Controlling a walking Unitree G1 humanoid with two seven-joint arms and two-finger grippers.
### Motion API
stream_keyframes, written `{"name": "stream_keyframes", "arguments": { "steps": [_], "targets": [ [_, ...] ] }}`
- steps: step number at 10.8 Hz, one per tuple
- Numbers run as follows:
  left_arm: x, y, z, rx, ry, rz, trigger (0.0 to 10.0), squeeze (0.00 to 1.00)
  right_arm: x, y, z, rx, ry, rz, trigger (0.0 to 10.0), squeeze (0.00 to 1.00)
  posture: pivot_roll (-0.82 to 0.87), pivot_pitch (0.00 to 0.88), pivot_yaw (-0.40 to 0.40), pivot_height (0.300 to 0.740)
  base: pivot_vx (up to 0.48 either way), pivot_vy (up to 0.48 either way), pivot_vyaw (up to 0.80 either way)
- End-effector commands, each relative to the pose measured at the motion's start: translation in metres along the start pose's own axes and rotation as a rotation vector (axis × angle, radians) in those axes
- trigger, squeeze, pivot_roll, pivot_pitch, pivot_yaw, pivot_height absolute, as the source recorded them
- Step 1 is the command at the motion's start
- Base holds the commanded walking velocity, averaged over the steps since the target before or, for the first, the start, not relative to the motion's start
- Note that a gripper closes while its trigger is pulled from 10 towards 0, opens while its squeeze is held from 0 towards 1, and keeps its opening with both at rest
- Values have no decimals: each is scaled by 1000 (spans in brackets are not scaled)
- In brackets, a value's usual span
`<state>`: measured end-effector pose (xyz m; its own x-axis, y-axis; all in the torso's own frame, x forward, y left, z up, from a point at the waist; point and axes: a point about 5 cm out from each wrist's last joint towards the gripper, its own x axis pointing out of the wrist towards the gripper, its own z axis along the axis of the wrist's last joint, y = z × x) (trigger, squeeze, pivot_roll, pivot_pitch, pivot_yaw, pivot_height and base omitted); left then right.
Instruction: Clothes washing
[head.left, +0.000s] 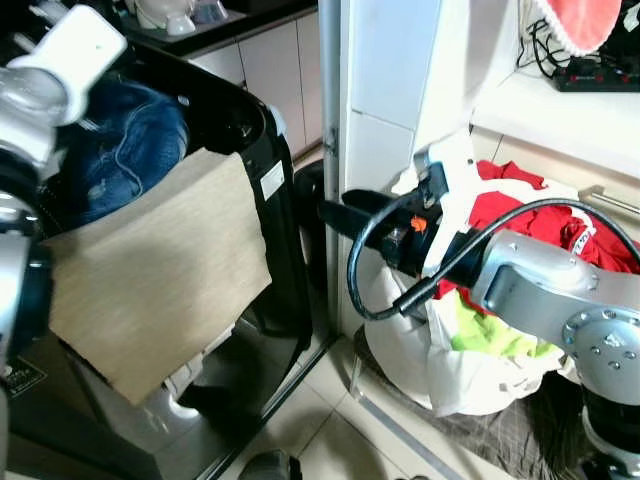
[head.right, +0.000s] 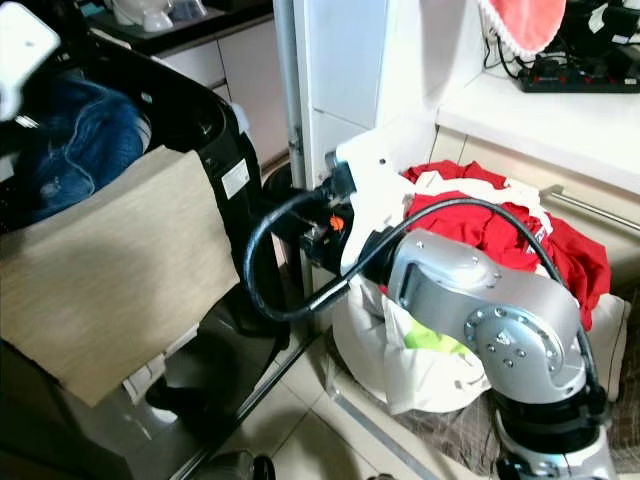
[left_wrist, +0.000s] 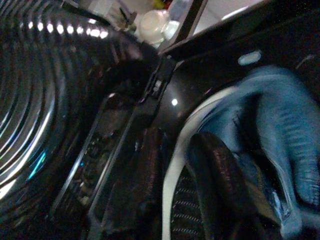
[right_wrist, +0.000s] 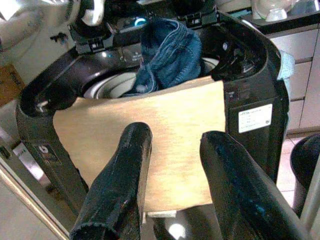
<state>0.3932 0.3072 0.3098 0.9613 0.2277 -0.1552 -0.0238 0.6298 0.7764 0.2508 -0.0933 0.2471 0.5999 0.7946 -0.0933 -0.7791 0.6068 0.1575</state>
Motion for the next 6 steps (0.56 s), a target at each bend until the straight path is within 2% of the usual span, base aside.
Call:
{"name": "stream_keyframes", "arguments": {
  "steps": [1,4,5,6],
  "targets": [
    [-3,13,1,31,8,30,10000,1000,-1,3,-1,-31,16,8,10000,0,-39,0,92,740,0,0,0],
    [-5,20,0,35,-4,85,10000,1000,3,-14,-4,-8,12,-122,10000,0,-32,0,86,740,0,0,0],
    [-4,15,11,-105,-95,45,10000,1000,3,-27,-3,3,-7,-225,10000,0,-29,0,86,740,0,0,0],
    [-3,8,20,-172,-172,-1,10000,1000,2,-35,-4,1,-11,-279,10000,0,-28,0,84,740,0,0,0]
  ]
}}
